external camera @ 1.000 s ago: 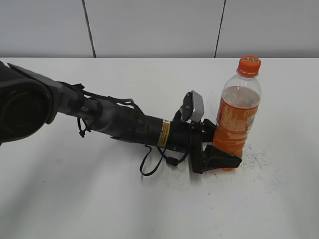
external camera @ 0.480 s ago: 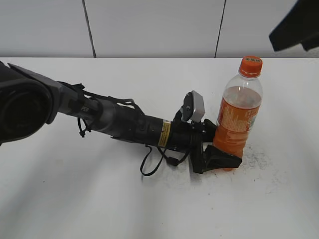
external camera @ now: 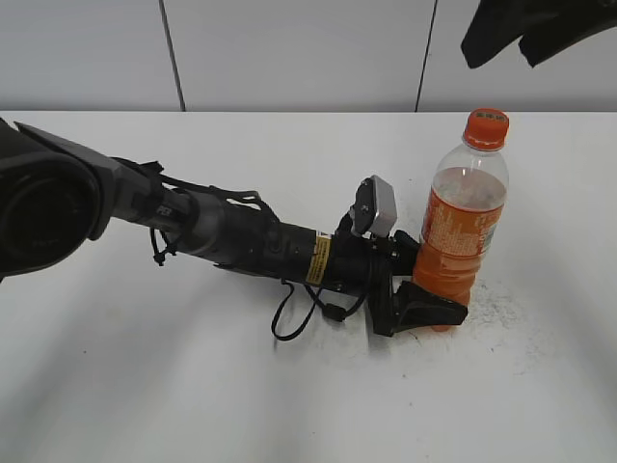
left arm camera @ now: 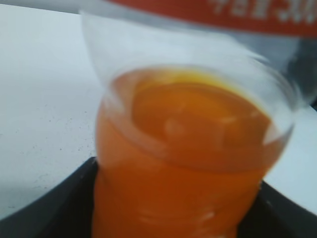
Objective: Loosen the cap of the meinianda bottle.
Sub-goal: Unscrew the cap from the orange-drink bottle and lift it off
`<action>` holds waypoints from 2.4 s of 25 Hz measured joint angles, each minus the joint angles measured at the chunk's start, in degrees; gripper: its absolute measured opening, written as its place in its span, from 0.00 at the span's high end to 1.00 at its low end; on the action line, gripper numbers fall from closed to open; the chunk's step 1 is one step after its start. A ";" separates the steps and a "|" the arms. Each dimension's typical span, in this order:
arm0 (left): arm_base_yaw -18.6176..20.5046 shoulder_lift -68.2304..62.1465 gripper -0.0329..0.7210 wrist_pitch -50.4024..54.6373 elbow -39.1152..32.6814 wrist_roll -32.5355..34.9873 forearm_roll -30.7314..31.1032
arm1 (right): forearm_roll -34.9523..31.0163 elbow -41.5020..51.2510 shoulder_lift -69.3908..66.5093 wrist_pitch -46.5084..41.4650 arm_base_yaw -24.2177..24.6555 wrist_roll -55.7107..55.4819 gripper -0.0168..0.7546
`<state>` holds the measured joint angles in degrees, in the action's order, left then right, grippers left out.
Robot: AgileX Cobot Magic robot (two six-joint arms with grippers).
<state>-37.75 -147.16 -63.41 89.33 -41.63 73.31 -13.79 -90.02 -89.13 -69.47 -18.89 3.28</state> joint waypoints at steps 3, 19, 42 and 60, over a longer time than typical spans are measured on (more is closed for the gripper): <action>0.00 0.00 0.22 0.11 0.00 0.00 0.00 | 0.07 0.00 -0.11 0.00 0.00 0.75 0.38; -0.05 0.26 0.22 0.53 0.05 0.00 0.66 | 0.27 7.11 -0.11 -0.19 0.00 0.69 0.38; -0.11 0.33 0.22 0.77 0.05 -0.08 1.03 | -0.08 5.61 -2.31 0.35 0.05 1.40 0.62; -0.11 0.33 0.22 0.77 0.05 -0.43 1.08 | -0.23 5.25 -2.31 -0.03 0.05 4.10 0.58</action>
<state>-37.86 -146.83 -62.63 89.38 -42.06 74.40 -14.02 -84.77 -91.44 -69.49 -18.84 7.38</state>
